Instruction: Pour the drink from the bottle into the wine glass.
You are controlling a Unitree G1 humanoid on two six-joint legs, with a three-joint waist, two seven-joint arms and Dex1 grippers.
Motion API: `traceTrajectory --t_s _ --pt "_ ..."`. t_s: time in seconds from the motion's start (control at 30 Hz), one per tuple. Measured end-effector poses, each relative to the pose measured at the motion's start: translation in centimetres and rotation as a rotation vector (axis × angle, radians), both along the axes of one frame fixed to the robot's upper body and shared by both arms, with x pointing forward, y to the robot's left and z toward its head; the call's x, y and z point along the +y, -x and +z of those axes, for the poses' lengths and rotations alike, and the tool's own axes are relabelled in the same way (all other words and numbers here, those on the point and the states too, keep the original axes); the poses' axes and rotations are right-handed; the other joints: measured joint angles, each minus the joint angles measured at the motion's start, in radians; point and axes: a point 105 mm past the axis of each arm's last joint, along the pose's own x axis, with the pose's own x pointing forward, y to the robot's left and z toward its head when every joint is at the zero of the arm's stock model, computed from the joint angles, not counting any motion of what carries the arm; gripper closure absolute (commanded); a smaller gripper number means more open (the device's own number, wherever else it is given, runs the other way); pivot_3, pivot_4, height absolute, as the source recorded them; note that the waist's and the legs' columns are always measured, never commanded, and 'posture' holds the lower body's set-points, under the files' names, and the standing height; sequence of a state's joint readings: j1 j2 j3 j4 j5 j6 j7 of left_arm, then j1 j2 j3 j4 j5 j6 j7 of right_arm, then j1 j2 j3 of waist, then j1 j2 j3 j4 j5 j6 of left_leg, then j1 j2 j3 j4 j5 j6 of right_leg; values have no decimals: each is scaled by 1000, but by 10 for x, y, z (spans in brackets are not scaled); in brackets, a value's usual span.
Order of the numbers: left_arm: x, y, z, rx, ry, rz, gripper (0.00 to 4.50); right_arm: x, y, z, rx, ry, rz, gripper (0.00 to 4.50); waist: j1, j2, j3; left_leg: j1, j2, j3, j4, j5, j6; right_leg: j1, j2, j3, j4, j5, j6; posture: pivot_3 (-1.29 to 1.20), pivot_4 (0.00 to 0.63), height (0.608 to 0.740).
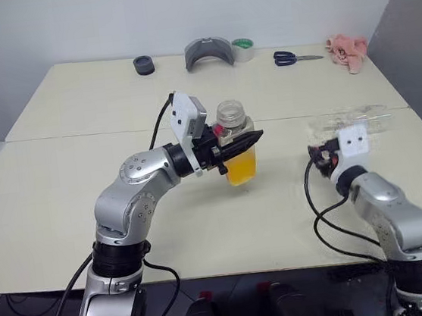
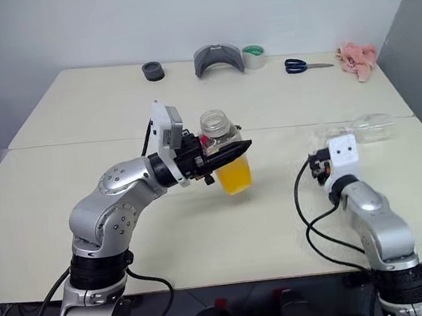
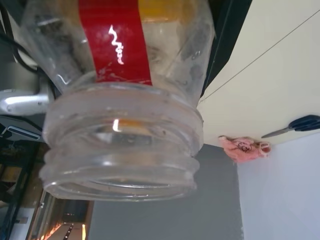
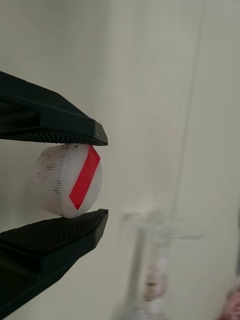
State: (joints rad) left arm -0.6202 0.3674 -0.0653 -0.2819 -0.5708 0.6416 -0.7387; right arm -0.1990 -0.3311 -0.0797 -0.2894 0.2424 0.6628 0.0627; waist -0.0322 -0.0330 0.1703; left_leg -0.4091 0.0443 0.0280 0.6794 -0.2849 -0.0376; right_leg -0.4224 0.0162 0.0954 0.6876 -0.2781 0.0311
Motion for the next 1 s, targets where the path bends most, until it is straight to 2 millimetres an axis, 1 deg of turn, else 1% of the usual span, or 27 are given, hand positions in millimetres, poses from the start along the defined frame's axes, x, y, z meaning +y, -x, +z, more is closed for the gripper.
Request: traceTrajectory --t_s 0.07,0.13,0.23,0.27,0.33,0.47,0.5,0.67,0.77,0.83,0.87,0.93,1.0 --pt "0 0 0 0 0 0 2631 -7 1 -9 27 3 -26 2738 0 0 0 0 0 0 0 0 0 0 0 0 0 0 0 0 150 740" --pt "0 0 0 0 -1 1 2631 -12 1 -11 28 5 -48 2738 0 0 0 0 0 0 0 0 0 0 0 0 0 0 0 0 150 740" --pt "0 0 0 0 -1 2 2631 -13 2 -13 25 21 -45 2738 0 0 0 0 0 0 0 0 0 0 0 0 0 0 0 0 150 740" --pt "0 0 0 0 -1 2 2631 -13 2 -14 28 24 -44 2056 0 0 0 0 0 0 0 0 0 0 0 0 0 0 0 0 150 740" --pt "0 0 0 0 0 2 2631 -12 3 -16 31 21 -34 1532 0 0 0 0 0 0 0 0 0 0 0 0 0 0 0 0 150 740" --pt "0 0 0 0 0 2 2631 -13 3 -15 29 16 -28 113 0 0 0 0 0 0 0 0 0 0 0 0 0 0 0 0 150 740" --pt "0 0 0 0 0 2 2631 -15 3 -15 28 15 -29 24 0 0 0 0 0 0 0 0 0 0 0 0 0 0 0 0 150 740" --pt "0 0 0 0 -1 1 2631 -21 4 -12 23 51 -34 24 0 0 0 0 -1 0 0 0 0 0 0 0 0 0 0 0 150 740" --pt "-2 -1 0 3 -5 -2 2631 -23 2 -4 8 67 -21 24 0 0 0 0 -1 0 0 0 0 0 0 0 0 0 0 0 150 740" --pt "-2 -2 1 -1 -6 -1 2631 -20 0 11 -31 93 22 24 0 0 0 0 -1 0 0 0 0 0 0 0 0 0 0 0 150 740" --pt "-2 -2 1 -3 -6 -2 2631 -15 -2 23 -64 99 58 24 -1 0 0 1 -1 0 0 0 0 0 0 0 0 0 0 0 150 740" --pt "-1 -2 1 -3 -7 0 2631 3 -2 48 -122 83 186 24 -2 0 0 1 -1 0 0 0 0 0 1 0 0 0 0 0 150 740" --pt "-1 -2 2 -5 -7 1 2631 28 5 68 -152 64 385 24 -1 0 0 1 -1 -1 0 0 0 1 1 -1 0 0 0 0 150 740"
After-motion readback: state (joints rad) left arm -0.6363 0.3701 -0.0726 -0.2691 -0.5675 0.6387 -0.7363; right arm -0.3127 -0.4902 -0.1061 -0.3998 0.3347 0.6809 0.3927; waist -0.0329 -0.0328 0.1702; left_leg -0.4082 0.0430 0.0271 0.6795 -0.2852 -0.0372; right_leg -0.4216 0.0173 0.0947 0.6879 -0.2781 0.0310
